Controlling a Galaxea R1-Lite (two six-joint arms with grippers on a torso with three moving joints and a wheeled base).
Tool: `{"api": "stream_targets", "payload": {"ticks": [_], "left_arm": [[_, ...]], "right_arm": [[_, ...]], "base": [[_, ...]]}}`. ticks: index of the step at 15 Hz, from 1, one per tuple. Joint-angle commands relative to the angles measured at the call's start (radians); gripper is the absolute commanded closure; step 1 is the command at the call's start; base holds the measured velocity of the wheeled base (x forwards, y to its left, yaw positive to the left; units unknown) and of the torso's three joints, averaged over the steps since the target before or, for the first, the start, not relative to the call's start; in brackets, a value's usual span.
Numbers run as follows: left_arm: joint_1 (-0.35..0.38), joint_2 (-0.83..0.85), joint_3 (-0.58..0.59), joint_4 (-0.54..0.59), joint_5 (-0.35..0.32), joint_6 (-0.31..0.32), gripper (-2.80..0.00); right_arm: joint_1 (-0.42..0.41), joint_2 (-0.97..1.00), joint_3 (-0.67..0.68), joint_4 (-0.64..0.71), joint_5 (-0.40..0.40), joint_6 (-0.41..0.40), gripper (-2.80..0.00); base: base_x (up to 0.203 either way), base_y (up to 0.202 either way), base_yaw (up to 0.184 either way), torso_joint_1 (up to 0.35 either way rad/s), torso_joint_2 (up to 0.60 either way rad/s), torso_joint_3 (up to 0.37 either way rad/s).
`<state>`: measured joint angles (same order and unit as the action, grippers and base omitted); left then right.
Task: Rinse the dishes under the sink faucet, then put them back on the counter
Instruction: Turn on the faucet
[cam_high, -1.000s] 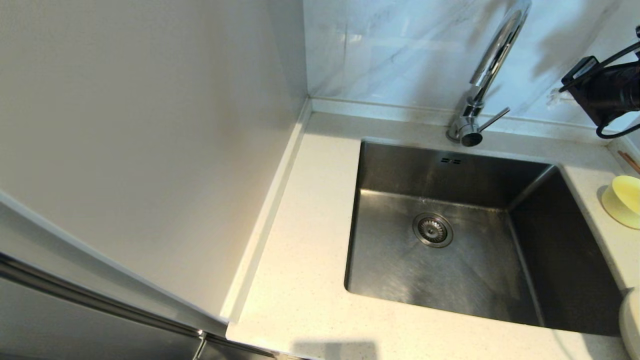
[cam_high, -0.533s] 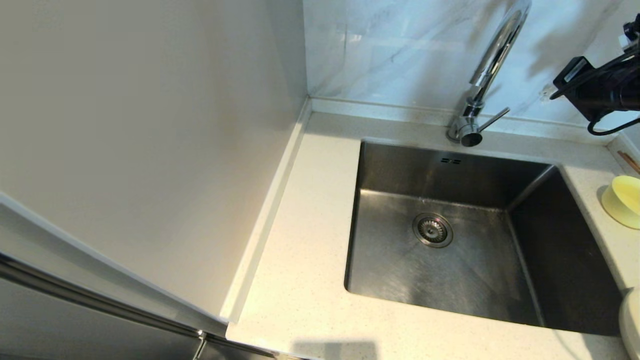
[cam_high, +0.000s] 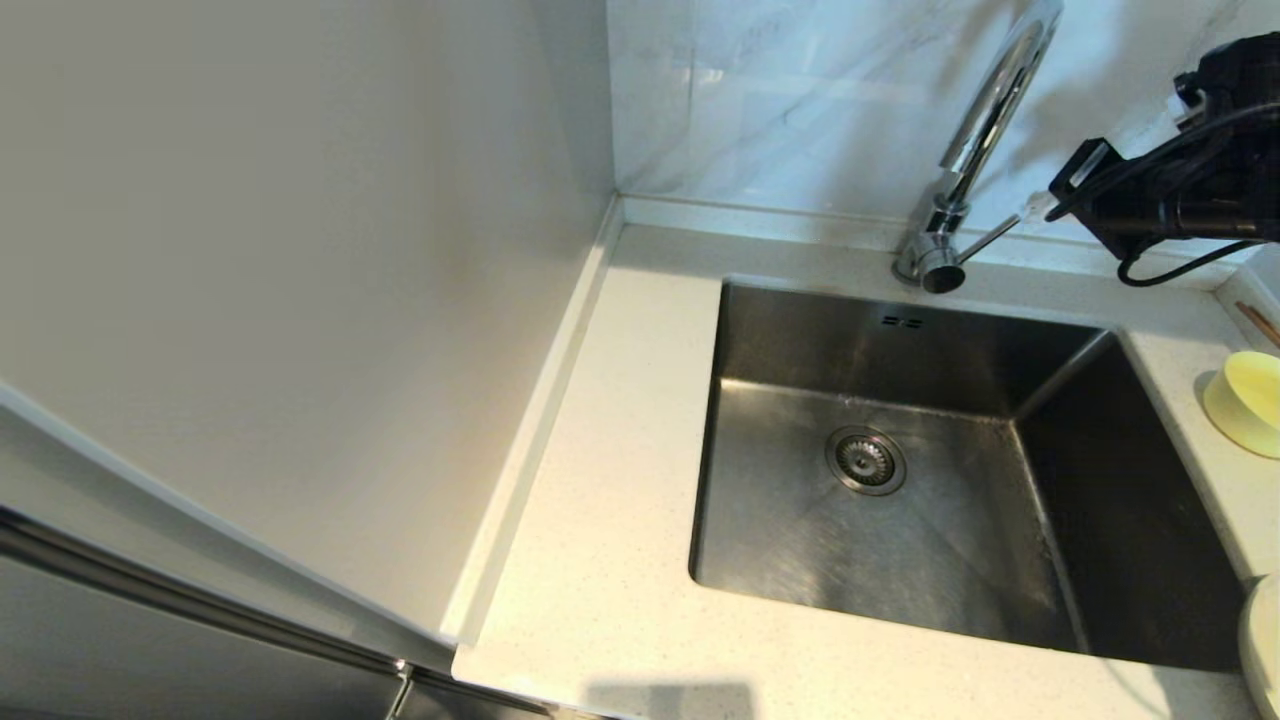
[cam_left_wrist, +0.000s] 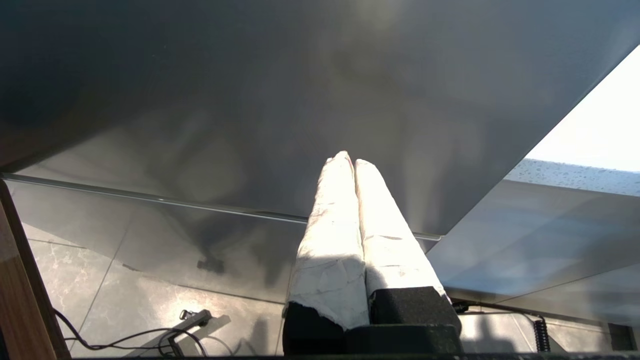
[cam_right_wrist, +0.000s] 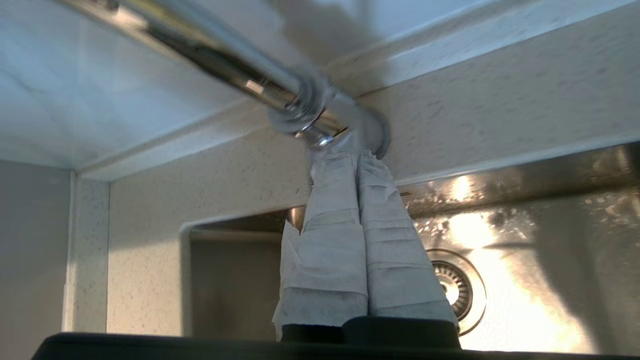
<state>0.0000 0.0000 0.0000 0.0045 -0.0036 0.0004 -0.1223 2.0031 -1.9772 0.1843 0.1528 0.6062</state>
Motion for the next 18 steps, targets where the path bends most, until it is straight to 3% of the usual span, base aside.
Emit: {"api": "stream_targets", "payload": {"ticks": [1,7,12,18], "left_arm": [[0.000,0.000,0.000,0.000,0.000,0.000,0.00],[0.000,0.000,0.000,0.000,0.000,0.000,0.00],[0.000,0.000,0.000,0.000,0.000,0.000,0.00],[0.000,0.000,0.000,0.000,0.001,0.000,0.00]], "right_arm": [[0.023,0.006,0.000,0.001,-0.002,0.003,0.00],[0.046,0.002,0.001,0.019,-0.014,-0.025,0.00],[0.047,-0.022,0.001,0.153,-0.006,-0.077,0.00],[0.039,-0.098,0.001,0.128,-0.010,-0.070,0.00]], "base": [[0.000,0.000,0.000,0.000,0.00,0.000],[0.000,0.000,0.000,0.000,0.00,0.000],[0.000,0.000,0.000,0.000,0.00,0.000],[0.000,0.000,0.000,0.000,0.00,0.000]]}}
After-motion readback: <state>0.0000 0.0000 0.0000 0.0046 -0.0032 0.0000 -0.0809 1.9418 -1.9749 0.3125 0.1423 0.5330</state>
